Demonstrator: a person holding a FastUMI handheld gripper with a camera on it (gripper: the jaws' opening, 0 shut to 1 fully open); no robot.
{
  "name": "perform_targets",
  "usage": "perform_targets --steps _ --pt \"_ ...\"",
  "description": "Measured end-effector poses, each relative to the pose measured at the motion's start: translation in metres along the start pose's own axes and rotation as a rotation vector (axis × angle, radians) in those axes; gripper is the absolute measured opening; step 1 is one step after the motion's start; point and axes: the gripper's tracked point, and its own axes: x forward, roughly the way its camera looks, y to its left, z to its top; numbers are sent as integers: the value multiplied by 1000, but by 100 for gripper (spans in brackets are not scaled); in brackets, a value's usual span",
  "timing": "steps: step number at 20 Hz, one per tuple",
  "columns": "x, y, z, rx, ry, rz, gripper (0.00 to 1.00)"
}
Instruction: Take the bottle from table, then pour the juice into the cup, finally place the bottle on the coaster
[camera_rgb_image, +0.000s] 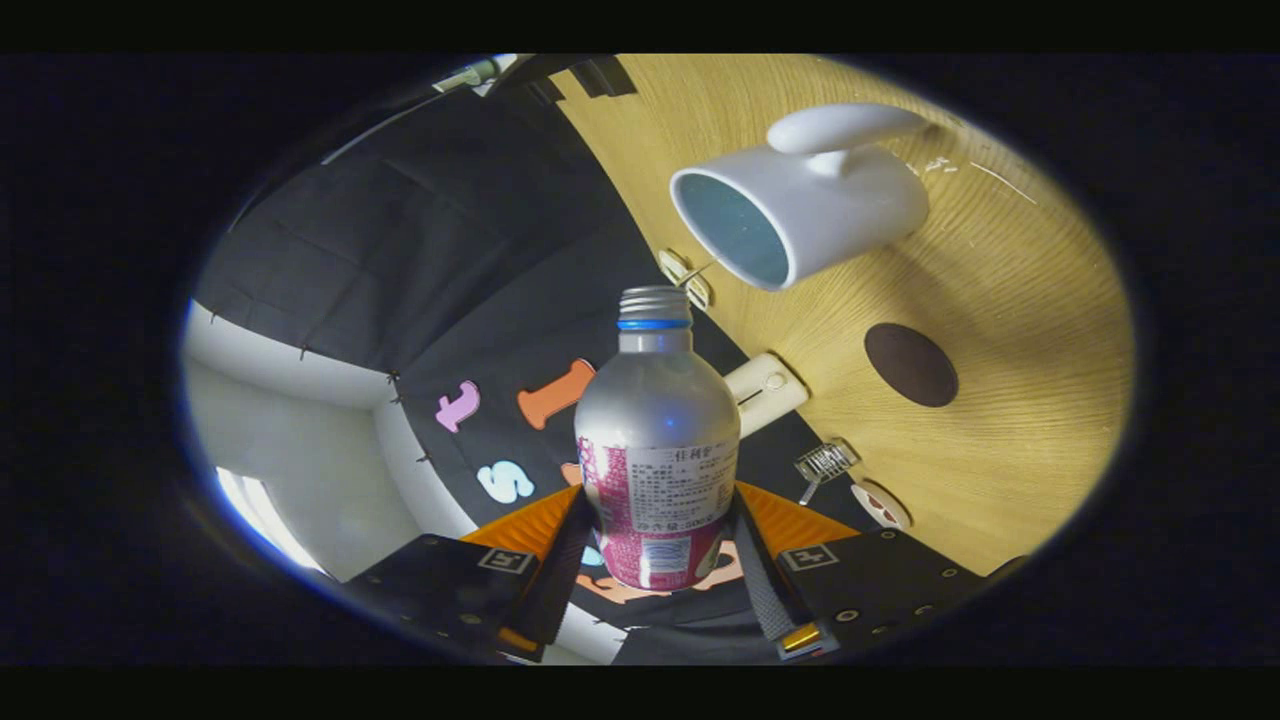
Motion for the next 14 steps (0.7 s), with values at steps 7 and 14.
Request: perform_targets --steps 7,14 --pt "-3 5 0 53 2 42 74" --pt "-1 9 1 98 -19 65 74"
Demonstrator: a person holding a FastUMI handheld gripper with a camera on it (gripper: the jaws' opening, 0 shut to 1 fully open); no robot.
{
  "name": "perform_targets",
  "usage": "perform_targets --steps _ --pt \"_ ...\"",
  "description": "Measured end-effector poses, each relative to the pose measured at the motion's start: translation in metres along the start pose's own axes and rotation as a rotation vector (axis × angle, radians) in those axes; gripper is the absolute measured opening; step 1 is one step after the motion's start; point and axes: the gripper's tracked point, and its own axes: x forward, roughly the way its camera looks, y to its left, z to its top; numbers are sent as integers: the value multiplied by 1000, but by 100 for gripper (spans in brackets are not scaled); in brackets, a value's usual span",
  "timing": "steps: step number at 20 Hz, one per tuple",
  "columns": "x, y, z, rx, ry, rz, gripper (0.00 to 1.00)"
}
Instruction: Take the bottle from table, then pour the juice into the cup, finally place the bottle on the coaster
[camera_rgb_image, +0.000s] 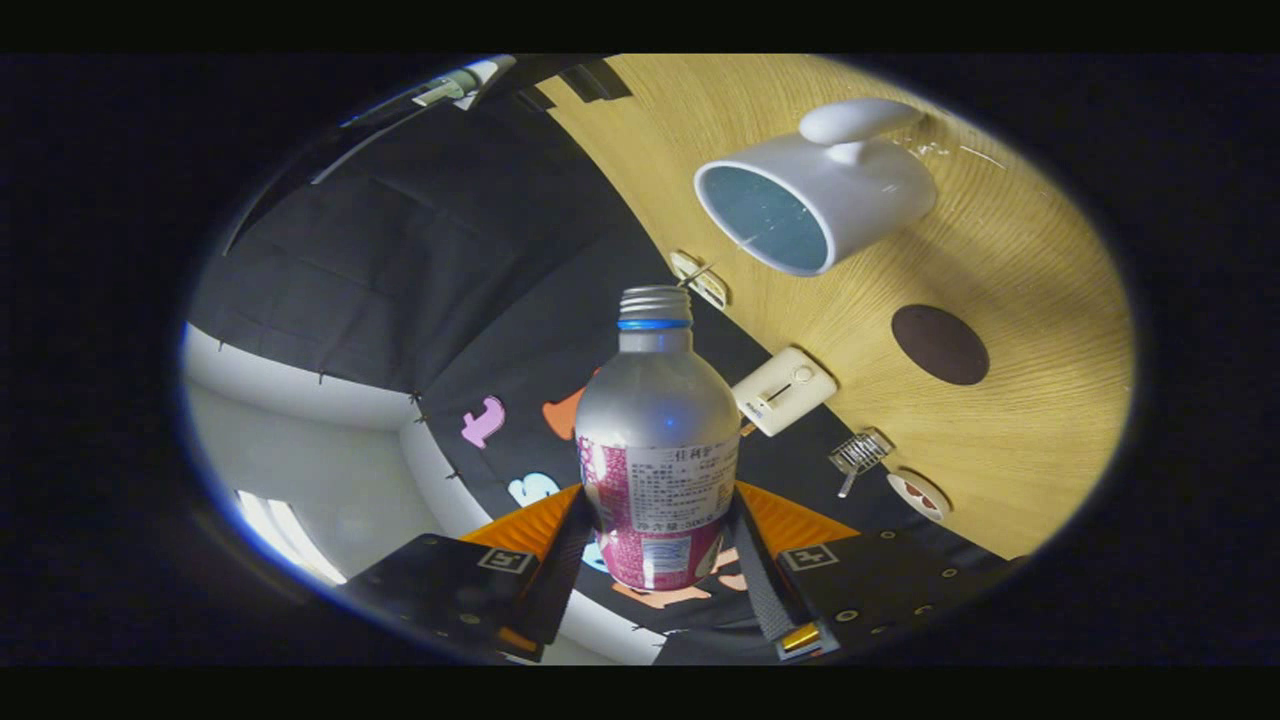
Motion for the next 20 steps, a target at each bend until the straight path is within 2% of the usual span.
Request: perform_targets --steps 14,18,20 --pt "-2 3 3 56 -5 47 74" --pt "-1 3 5 45 -21 25 74" --pt "0 -3 9 2 -28 -20 75"
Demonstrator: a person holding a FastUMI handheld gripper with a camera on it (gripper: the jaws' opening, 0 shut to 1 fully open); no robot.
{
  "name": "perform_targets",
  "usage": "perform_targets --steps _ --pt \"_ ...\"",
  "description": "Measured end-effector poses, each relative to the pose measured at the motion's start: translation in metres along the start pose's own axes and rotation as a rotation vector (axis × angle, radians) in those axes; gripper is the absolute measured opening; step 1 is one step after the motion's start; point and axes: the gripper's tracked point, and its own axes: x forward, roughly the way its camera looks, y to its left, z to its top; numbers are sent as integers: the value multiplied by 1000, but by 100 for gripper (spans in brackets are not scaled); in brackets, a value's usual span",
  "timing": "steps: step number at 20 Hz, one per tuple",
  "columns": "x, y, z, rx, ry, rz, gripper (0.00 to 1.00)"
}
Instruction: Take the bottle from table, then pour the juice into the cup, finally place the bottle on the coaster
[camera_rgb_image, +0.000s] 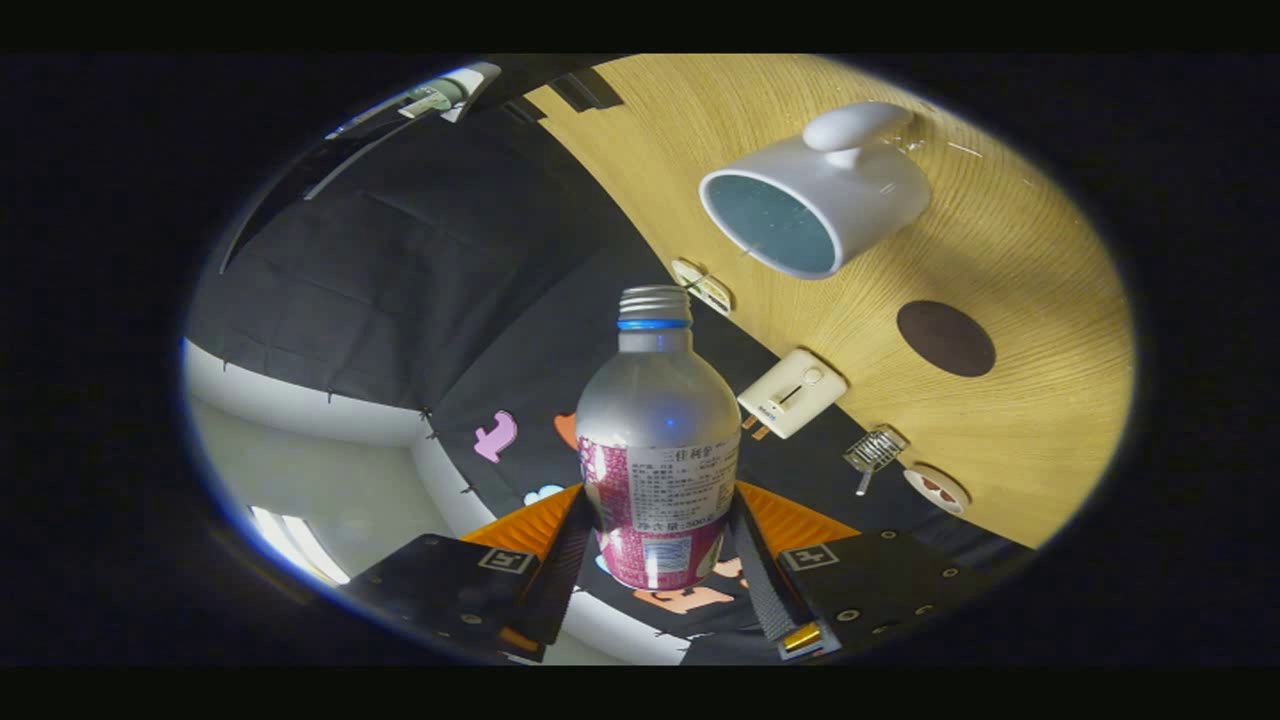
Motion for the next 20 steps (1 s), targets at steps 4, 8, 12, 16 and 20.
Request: perform_targets --steps 4,8,12,16,20 --pt "6 -17 0 -205 -10 -103 74" --pt "17 -57 11 -479 19 -240 74" --pt "20 -72 18 -787 54 -295 74" --pt "18 -68 33 -1086 52 -277 74" --pt "26 -63 37 -1426 92 -221 75"
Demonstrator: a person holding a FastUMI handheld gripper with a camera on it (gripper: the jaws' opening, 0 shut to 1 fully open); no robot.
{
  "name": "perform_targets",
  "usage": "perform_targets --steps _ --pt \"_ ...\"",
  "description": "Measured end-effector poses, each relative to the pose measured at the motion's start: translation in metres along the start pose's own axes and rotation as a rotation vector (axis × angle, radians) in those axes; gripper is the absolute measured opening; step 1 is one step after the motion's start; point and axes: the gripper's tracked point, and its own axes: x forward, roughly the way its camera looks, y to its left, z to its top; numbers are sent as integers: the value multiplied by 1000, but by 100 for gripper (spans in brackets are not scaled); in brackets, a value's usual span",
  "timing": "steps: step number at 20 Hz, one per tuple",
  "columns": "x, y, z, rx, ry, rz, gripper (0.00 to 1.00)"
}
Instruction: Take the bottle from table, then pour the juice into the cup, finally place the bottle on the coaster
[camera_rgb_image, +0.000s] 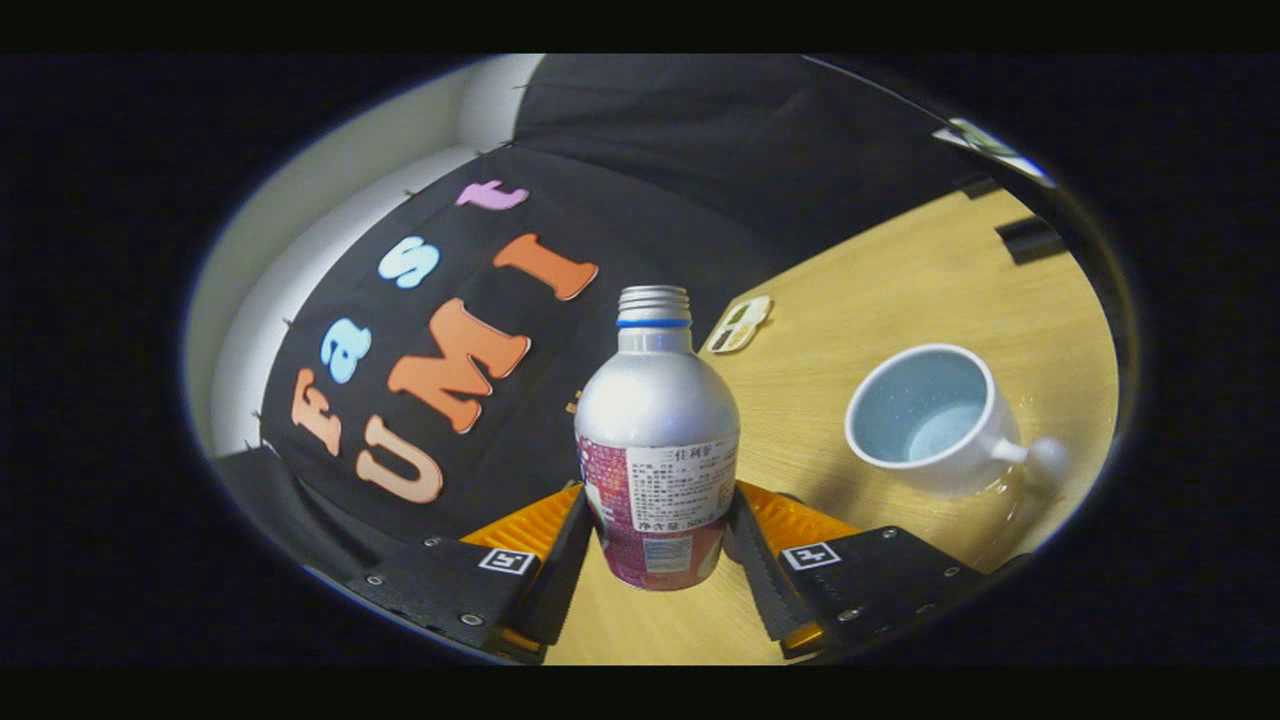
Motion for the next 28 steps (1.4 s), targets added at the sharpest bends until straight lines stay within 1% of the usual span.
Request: perform_targets --steps 3,5,8,12,15,19,21,28 --pt "17 12 5 -197 -32 16 75" --pt "18 16 2 -322 -36 36 75" --pt "19 17 1 -548 -48 44 75" --pt "40 16 -10 -749 -12 30 75" --pt "43 11 -20 -902 33 36 75" --pt "51 12 -42 -1016 94 66 75" --pt "55 7 -48 -1043 115 67 75" --pt "61 1 -55 -1007 152 72 77"
